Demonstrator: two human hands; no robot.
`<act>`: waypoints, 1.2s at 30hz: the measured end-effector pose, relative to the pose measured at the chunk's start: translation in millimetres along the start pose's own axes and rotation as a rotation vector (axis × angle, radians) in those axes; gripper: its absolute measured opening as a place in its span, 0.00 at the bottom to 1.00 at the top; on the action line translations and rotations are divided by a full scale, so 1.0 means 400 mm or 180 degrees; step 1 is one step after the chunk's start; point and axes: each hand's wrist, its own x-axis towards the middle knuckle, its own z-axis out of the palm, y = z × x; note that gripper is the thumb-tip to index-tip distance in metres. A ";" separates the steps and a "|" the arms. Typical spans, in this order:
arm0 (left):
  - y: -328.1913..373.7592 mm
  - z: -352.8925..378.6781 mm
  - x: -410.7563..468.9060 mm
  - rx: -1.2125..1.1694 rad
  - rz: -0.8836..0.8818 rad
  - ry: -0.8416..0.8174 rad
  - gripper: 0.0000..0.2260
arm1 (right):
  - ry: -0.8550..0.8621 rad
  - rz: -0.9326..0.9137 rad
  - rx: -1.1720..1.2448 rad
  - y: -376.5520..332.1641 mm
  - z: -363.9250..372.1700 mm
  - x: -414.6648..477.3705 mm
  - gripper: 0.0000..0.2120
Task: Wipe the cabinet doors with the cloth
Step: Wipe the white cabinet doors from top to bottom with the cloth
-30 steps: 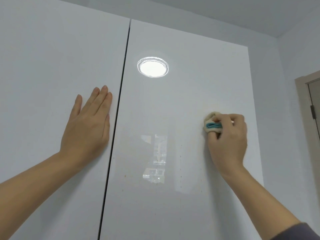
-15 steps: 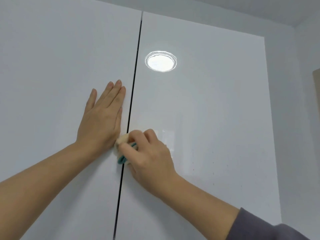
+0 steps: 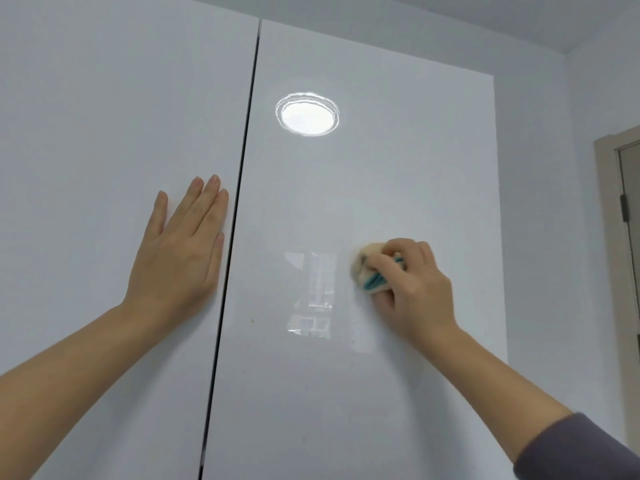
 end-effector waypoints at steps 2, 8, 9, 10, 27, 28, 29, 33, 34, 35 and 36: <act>0.007 -0.002 -0.012 -0.0002 0.0015 0.0002 0.24 | 0.0008 0.0266 -0.0033 0.044 -0.013 -0.017 0.20; 0.012 0.002 -0.053 0.0050 0.0042 -0.0058 0.24 | 0.0112 0.1178 -0.0222 0.176 -0.059 -0.069 0.18; 0.012 0.005 -0.060 0.0045 0.0012 -0.0079 0.24 | 0.0142 0.1350 -0.0245 0.197 -0.068 -0.081 0.18; 0.013 0.007 -0.065 0.0030 -0.0024 -0.0092 0.24 | 0.0156 0.1525 -0.0268 0.215 -0.076 -0.096 0.17; 0.019 0.017 -0.069 0.0015 -0.0023 -0.0015 0.24 | 0.0235 0.1808 0.0258 0.047 -0.044 -0.115 0.18; 0.017 0.016 -0.068 0.0024 -0.0009 -0.0009 0.24 | 0.0236 0.1701 0.0342 0.020 -0.032 -0.086 0.18; 0.016 0.015 -0.068 0.0025 0.0001 -0.0003 0.24 | 0.0251 0.1582 0.0424 -0.011 -0.019 -0.056 0.17; 0.000 0.006 -0.068 0.0025 0.0057 0.0005 0.23 | 0.0210 0.1062 0.0678 -0.158 0.047 0.058 0.15; -0.004 0.002 -0.065 0.0003 0.0108 0.0026 0.23 | 0.0151 0.0937 0.0696 -0.186 0.060 0.080 0.16; -0.013 -0.004 -0.061 -0.0018 0.0185 0.0062 0.22 | 0.0102 0.0816 0.0707 -0.211 0.072 0.100 0.16; -0.023 -0.010 -0.056 -0.0036 0.0281 0.0105 0.22 | 0.0079 0.0700 0.0719 -0.231 0.081 0.116 0.16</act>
